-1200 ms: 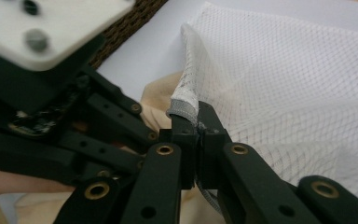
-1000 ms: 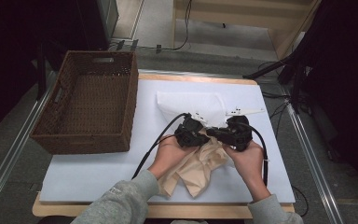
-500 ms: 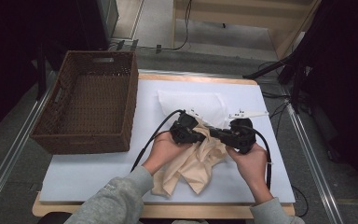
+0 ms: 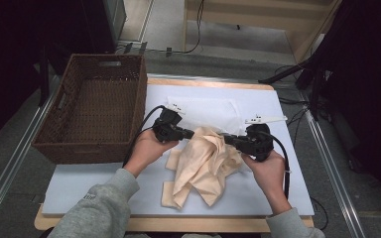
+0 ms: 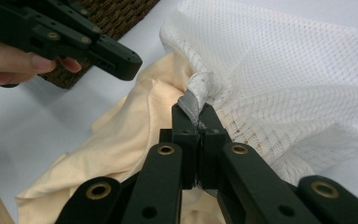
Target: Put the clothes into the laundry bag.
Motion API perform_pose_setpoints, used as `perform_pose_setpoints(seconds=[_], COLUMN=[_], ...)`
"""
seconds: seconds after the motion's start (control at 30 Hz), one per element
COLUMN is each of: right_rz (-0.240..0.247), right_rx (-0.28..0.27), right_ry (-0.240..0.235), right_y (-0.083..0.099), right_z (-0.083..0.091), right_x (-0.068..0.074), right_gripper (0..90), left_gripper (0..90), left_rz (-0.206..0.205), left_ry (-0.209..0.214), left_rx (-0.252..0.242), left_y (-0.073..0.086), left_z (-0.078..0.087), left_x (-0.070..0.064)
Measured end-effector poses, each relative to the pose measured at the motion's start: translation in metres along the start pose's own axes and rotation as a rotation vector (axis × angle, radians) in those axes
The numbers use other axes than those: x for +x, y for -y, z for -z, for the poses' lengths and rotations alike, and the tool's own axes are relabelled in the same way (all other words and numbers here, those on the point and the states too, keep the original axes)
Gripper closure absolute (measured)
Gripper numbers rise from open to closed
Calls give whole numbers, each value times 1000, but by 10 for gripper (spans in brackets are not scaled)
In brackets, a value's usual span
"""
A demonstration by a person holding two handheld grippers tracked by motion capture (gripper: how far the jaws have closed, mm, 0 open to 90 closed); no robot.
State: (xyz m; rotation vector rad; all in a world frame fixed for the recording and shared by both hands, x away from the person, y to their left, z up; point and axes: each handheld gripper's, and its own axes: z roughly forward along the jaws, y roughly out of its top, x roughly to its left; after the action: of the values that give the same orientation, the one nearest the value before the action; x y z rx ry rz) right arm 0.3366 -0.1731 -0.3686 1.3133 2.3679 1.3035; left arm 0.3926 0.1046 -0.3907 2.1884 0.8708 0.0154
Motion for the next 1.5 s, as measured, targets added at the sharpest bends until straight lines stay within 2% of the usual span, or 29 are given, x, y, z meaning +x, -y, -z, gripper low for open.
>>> perform_pose_setpoints(seconds=[0.03,0.17,0.27,0.3,0.4,0.43,0.53,0.67,0.8,1.03,1.33,1.5], right_rz=[-1,-1,-1,1,4,4,2,2,-8,-25,-45,-41], right_rx=[-2,-4,-3,-1,1,3,4,7,3,-9,-38,-51], right_ry=[-2,-5,-9,-8,-10,-10,-9,-3,3,11,17,0], right_y=[-1,-2,-2,-2,-2,-2,-2,-2,-1,-1,-3,-6], right_z=[0,2,2,2,1,1,0,-1,0,2,5,9], right_x=[0,1,1,2,2,2,1,1,0,-4,-6,-1], right_gripper=[892,892,892,892,892,892,891,892,891,891,891,891], left_gripper=[900,900,900,900,900,900,900,900,900,900,900,900], left_rz=[18,50,62,71,78,89,76,42,26,-22,-67,-84], left_ry=[-18,-56,-64,-64,-53,2,21,58,62,67,82,83], left_rx=[-3,-2,2,16,34,20,23,18,-8,-14,-10,-8], left_y=[1,5,6,9,13,16,16,11,6,1,-1,-3], left_z=[-2,-8,-13,-20,-27,-32,-34,-38,-37,-40,-43,-47], left_x=[7,15,19,22,23,19,13,-5,-22,-44,-63,-73])
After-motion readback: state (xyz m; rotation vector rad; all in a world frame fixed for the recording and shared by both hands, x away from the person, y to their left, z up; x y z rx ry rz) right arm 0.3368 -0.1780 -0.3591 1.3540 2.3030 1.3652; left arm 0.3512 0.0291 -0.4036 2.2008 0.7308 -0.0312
